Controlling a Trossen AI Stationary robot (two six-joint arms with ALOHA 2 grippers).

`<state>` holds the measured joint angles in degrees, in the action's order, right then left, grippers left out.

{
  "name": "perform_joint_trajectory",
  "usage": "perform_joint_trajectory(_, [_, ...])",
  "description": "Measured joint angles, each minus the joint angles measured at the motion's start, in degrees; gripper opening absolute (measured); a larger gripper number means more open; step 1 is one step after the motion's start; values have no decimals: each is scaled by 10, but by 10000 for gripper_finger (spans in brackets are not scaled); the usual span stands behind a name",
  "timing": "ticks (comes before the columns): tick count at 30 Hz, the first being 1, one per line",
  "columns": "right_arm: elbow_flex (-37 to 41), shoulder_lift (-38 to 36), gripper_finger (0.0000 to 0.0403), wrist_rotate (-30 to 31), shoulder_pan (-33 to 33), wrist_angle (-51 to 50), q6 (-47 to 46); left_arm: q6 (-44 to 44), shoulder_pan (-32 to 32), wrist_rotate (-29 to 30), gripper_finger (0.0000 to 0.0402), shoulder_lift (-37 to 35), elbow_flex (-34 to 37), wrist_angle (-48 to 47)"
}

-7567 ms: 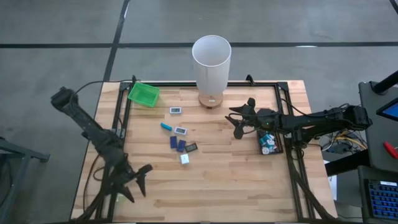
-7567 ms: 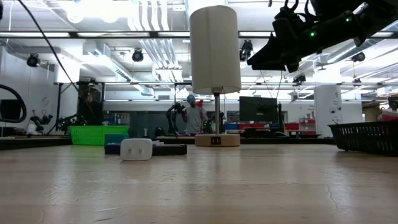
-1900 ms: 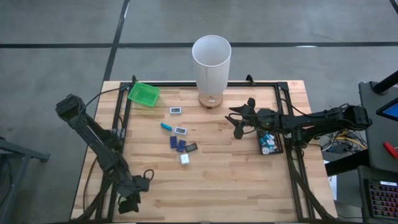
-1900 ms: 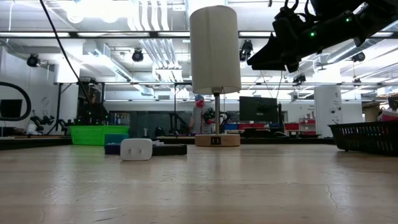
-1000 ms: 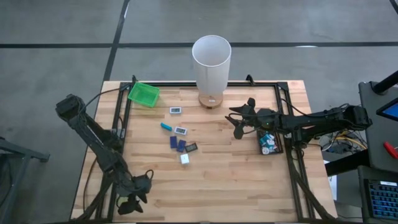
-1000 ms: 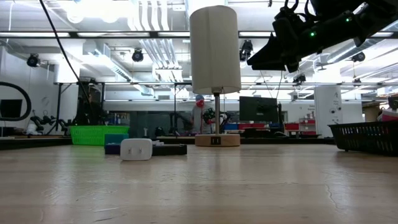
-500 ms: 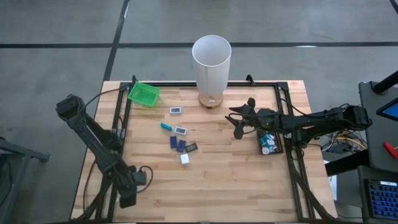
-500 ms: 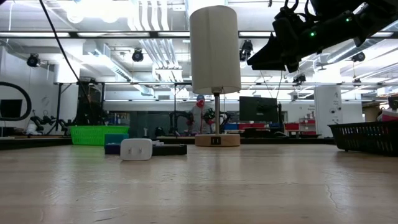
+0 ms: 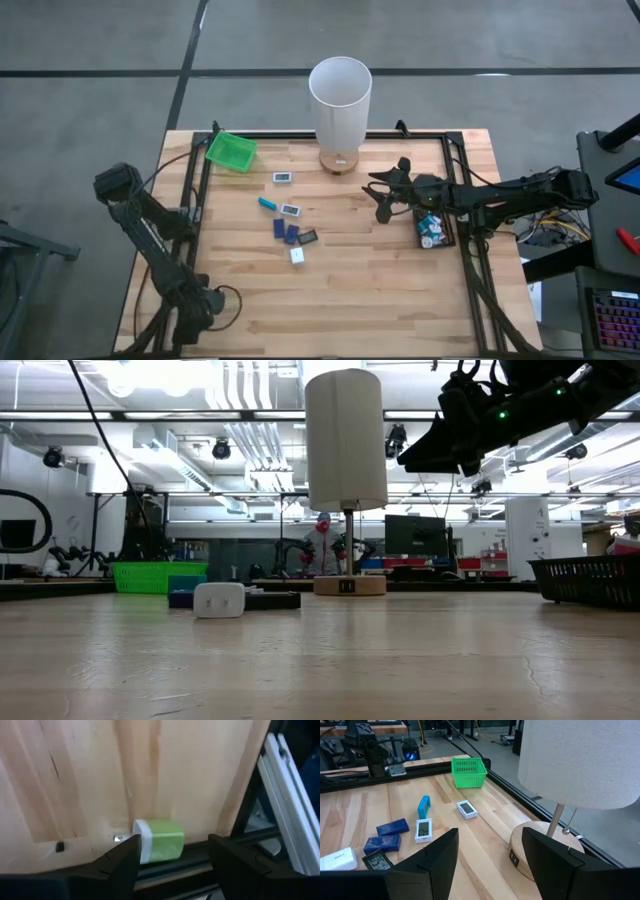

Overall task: Pick & Place Office items
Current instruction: Put the green charger adapter into the black bin

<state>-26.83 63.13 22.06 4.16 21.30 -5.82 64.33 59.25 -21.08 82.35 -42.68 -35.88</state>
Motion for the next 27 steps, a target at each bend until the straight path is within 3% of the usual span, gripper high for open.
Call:
perform_joint_trajectory(4, [0,0,217,0,0,0,0,-30,14,19,234,11,-47,-51])
perform_joint_trajectory(11, [0,0,217,0,0,0,0,-10,68,138,234,32,-122,-122])
perform_joint_trajectory(27, [0,0,217,0,0,0,0,-6,88,246,234,37,-110,-141])
